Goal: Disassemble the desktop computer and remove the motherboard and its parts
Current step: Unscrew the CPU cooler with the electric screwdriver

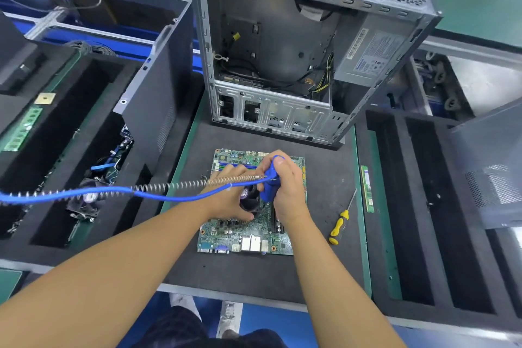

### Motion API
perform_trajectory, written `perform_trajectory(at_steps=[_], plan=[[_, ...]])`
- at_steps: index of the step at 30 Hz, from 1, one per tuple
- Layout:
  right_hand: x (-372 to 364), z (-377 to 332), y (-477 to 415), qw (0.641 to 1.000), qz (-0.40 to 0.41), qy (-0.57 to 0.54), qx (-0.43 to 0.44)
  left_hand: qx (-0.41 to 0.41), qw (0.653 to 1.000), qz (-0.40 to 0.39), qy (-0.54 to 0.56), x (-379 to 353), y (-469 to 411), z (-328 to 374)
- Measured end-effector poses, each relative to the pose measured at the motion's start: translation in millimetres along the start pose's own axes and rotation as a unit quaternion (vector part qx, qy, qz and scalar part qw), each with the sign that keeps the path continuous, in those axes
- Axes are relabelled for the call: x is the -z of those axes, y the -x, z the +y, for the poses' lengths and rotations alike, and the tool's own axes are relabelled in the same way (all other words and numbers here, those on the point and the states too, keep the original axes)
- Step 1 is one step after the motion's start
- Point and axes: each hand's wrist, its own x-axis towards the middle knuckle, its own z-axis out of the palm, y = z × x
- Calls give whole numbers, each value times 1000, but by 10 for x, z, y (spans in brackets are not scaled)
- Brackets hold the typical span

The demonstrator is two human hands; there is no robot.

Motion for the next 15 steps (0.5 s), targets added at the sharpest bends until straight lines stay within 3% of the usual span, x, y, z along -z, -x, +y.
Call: perform_trajectory(at_steps=[5,15], plan=[[46,5,-42,1000,12,-25,-6,-7,1000,-20,-8,42,-12,16],[-53,-53,10,999,-16,9,-27,-7,999,22,-26,-39,-16,-25]])
